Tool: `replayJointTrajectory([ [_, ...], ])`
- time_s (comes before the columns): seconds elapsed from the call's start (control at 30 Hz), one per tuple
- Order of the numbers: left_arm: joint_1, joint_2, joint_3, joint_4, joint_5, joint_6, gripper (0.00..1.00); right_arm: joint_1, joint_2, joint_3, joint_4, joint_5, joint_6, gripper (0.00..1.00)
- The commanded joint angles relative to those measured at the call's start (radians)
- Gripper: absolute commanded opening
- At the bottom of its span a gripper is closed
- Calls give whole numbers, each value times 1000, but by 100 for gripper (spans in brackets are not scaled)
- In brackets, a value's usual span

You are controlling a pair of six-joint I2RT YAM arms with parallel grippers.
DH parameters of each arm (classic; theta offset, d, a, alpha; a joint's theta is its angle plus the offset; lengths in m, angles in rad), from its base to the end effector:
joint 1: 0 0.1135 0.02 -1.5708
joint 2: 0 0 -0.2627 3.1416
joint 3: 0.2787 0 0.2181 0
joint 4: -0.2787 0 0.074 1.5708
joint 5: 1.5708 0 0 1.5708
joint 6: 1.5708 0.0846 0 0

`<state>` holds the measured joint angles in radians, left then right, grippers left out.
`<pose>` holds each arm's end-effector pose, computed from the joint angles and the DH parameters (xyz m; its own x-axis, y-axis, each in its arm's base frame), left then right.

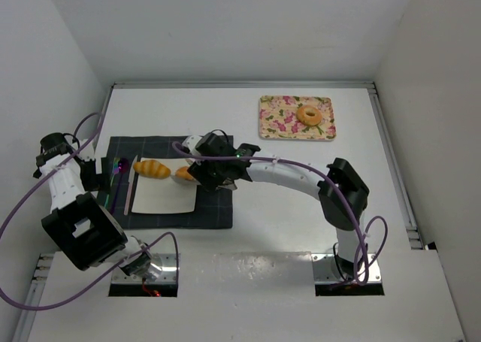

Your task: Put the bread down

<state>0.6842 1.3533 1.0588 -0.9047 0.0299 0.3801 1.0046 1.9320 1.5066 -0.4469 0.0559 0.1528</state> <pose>0.1868 0.1491 0.2188 -0.9018 -0.2569 -0.3475 -0.3110 0.9442 0.1088 0.2349 0.3608 0.2060 -0.5313 -0.5526 -0.6421 -0.7512 0.6577 0.0556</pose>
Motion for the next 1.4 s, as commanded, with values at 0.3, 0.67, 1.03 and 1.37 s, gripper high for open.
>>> replayJointTrajectory([
  [0.3, 12, -17, -2, 4, 21, 9, 100, -21, -151, 46, 68, -19, -4, 59],
  [0.67, 21, -14, -2, 33, -56, 39, 100, -452, -334, -22, -111, 130, -197, 56],
  [1.03, 21, 33, 18, 43, -94, 29, 100, -755, -84, 118, -153, 137, -321, 56],
  [1.37, 21, 43, 18, 33, -94, 11, 100, -779, 65, 195, -181, 229, -360, 54],
])
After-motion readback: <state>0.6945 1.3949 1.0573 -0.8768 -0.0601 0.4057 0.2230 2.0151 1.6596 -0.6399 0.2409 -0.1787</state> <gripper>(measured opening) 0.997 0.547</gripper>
